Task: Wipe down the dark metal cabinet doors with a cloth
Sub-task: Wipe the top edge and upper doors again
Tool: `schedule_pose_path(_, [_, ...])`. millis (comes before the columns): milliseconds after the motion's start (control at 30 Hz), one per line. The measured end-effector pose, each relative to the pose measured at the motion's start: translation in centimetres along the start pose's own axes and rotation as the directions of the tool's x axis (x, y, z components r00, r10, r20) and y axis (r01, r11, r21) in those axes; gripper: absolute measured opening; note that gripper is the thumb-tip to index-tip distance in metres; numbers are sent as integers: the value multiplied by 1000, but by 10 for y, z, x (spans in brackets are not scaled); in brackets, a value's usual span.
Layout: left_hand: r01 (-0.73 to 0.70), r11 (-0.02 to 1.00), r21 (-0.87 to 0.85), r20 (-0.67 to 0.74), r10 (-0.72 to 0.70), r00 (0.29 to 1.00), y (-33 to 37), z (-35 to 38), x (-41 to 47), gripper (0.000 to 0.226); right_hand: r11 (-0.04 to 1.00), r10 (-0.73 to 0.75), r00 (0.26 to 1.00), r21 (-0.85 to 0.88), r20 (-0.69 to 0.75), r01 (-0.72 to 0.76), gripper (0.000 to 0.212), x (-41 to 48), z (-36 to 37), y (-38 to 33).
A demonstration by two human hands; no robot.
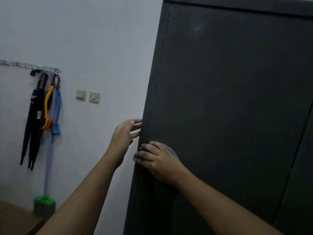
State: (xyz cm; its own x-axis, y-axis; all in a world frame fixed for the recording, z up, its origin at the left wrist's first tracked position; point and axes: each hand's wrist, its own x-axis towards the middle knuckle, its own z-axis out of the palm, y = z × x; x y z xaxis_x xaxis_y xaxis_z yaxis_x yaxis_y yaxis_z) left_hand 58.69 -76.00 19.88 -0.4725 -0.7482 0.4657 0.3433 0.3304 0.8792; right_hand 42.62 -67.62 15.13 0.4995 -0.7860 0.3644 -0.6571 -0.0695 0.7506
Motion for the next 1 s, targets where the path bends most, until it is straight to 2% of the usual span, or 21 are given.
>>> schedule_pose_path(100, [-25, 996, 86, 49, 21, 999, -2, -5, -3, 37, 992, -97, 995, -73, 19, 98, 52, -5, -6, 11])
schedule_pose_path(167, [-44, 994, 104, 56, 38, 998, -2, -7, -2, 33, 989, -102, 994, -108, -27, 98, 49, 0, -17, 33])
schedule_pose_path(267, [-138, 978, 157, 51, 131, 990, 5, -1, 3, 31, 992, 18, 977, -122, -213, -45, 47, 18, -43, 78])
schedule_pose_path(367, [-266, 931, 251, 71, 256, 964, 25, 13, 9, 40, 977, 117, 927, -127, -356, -172, 42, 47, -74, 128])
schedule_pose_path(433, [-286, 920, 268, 79, 275, 958, 39, 22, 16, 49, 965, 164, 884, -116, -437, -236, 38, 67, -95, 163])
schedule_pose_path(533, [-262, 936, 237, 81, 249, 965, 53, 30, 30, 60, 941, 240, 846, -98, -476, -323, 37, 94, -127, 211])
schedule_pose_path(633, [-288, 930, 226, 107, 271, 957, 60, 40, 41, 62, 888, 378, 766, -31, -520, -460, 37, 118, -156, 242])
schedule_pose_path(767, [-284, 921, 268, 114, 263, 958, 58, 46, 48, 70, 792, 561, 665, 87, -493, -604, 39, 139, -181, 262])
schedule_pose_path(933, [-293, 910, 292, 110, 273, 956, 57, 51, 52, 71, 591, 757, 379, 312, -532, -744, 42, 159, -187, 264])
schedule_pose_path(967, [-296, 913, 281, 99, 279, 955, 57, 52, 54, 70, 597, 751, 380, 311, -539, -739, 44, 160, -185, 263])
schedule_pose_path(1000, [-296, 919, 259, 83, 284, 955, 56, 52, 56, 69, 646, 713, 434, 276, -551, -712, 44, 158, -183, 262])
